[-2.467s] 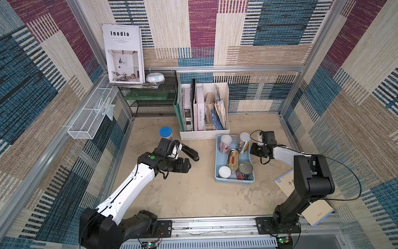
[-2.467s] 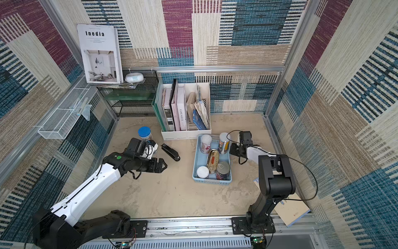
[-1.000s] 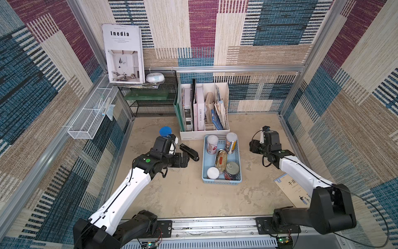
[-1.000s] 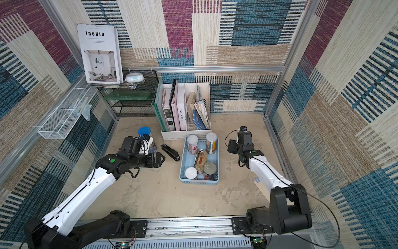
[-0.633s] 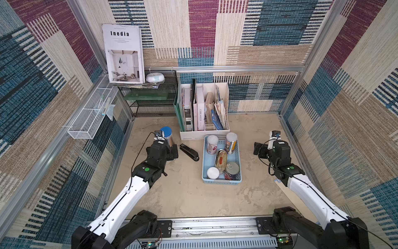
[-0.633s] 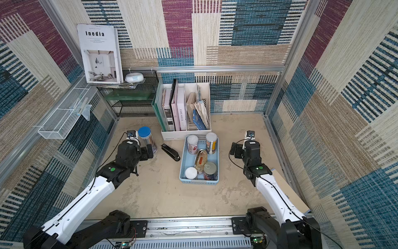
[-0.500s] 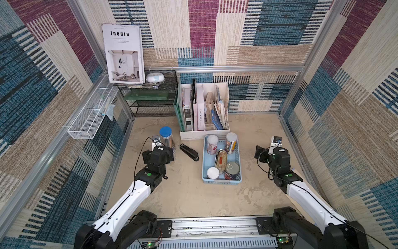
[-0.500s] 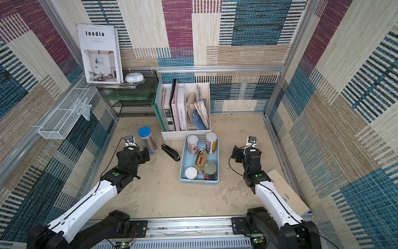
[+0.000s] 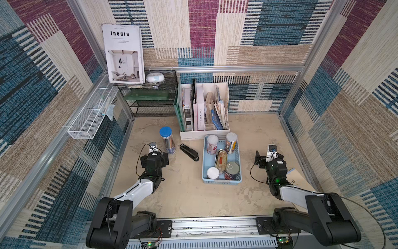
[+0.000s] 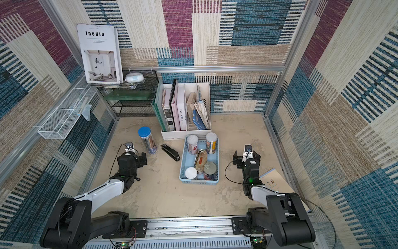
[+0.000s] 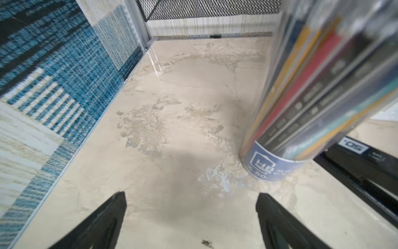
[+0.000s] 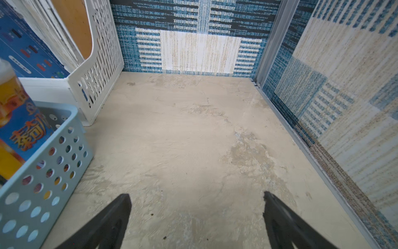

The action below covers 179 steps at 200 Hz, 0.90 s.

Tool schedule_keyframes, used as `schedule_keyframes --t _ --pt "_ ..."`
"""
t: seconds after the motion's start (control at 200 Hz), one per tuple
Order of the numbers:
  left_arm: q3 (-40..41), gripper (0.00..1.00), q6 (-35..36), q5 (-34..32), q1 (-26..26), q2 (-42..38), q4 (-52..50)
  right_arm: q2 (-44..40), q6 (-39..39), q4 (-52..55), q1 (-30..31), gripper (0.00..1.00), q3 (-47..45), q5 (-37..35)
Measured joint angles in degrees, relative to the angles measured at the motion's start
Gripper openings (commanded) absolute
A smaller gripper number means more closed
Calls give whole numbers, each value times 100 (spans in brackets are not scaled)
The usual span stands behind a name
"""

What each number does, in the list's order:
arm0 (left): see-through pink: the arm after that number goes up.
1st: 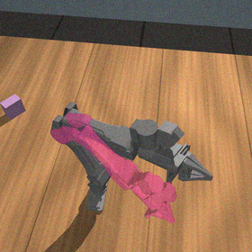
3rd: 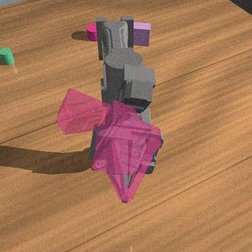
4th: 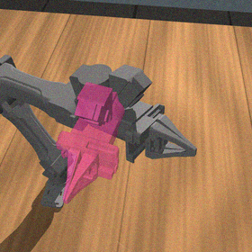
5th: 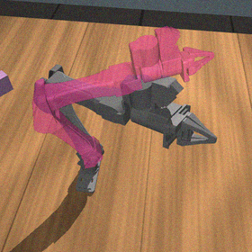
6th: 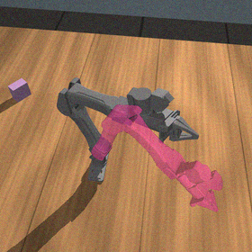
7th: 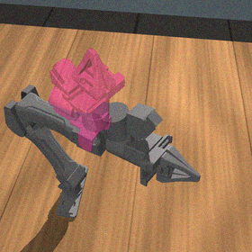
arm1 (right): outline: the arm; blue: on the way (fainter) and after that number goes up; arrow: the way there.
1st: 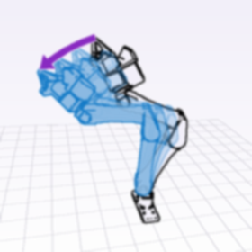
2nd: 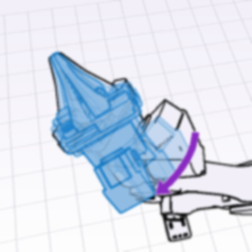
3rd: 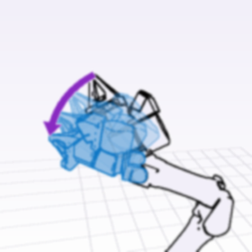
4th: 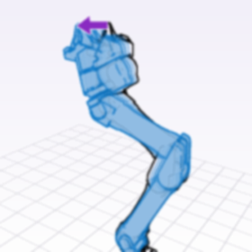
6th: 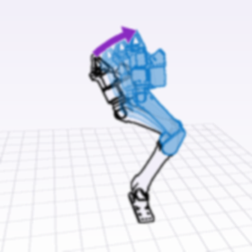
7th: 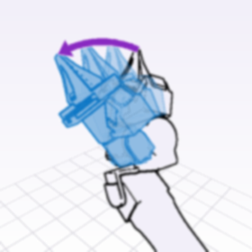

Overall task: Put the canned food in the basket
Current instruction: Reset both arms

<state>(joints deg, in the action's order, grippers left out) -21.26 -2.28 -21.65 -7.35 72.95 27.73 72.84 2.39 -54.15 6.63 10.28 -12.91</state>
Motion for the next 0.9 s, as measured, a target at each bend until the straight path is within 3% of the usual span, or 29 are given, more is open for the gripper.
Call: schedule_keyframes --t 0.245,0.321,0.456,0.601,0.896 --pt "118 96 461 632 116 916 1513 999 254 -1300 -291 100 -13 492" --pt "-103 95 535 916 293 1178 1405 1349 170 -1720 -450 100 2 564" --pt "-313 99 376 1305 726 1464 1565 1419 70 -1615 -560 100 306 693" --pt "-348 99 310 1683 754 1495 1576 1429 -68 -1467 -726 100 459 833" --pt "-352 99 264 1781 780 1480 1537 1429 -153 -1333 -750 99 463 957"
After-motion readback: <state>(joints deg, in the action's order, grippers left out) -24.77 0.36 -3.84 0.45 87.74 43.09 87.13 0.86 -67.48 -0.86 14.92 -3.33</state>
